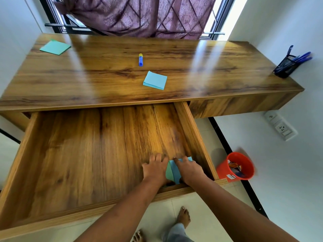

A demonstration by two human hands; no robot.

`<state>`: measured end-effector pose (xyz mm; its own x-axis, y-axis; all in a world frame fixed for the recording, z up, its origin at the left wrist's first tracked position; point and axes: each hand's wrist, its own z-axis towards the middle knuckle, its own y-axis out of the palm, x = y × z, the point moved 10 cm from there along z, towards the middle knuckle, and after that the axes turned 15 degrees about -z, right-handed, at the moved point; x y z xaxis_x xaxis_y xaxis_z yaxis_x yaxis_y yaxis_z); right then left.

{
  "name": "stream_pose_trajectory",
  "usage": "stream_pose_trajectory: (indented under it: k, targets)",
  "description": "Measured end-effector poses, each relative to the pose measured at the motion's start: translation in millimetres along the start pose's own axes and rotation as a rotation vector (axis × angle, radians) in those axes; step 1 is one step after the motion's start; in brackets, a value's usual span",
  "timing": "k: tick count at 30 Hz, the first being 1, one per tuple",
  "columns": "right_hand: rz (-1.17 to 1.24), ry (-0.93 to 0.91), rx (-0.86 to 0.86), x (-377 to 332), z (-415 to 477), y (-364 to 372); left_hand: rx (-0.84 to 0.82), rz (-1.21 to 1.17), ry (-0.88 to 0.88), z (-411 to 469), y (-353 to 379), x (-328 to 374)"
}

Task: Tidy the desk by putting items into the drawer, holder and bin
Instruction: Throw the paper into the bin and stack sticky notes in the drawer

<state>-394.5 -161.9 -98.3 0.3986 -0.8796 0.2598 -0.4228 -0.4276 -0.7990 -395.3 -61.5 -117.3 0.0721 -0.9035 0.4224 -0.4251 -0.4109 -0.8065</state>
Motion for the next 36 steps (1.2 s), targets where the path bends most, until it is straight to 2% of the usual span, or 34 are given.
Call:
stream_pose_trajectory:
  k: [6, 10, 16, 19, 22, 27, 30, 36]
  targets:
    - [0.021, 0.012, -0.031, 0, 4, -4, 0.000, 0.012, -0.047, 5, 2, -1]
    - [0.145, 0.024, 0.100, 0, 17, -41, -0.004, -0.112, -0.091, 16, -18, -6]
    - [0.424, -0.024, 0.501, 7, 51, -159, 0.348, -0.352, -0.113, 41, -139, -22]
    - [0.462, -0.026, 0.601, 12, 81, -216, 0.467, -0.470, -0.160, 48, -192, -38]
    - [0.427, 0.036, 0.545, 25, 124, -254, 0.497, -0.530, -0.195, 56, -229, -50]
    - [0.475, 0.122, 0.378, 54, 187, -272, 0.503, -0.543, -0.269, 73, -263, -69]
    - [0.463, 0.142, 0.286, 60, 214, -272, 0.482, -0.563, -0.293, 88, -270, -81]
    - [0.419, 0.130, 0.227, 67, 245, -276, 0.488, -0.616, -0.323, 114, -270, -92]
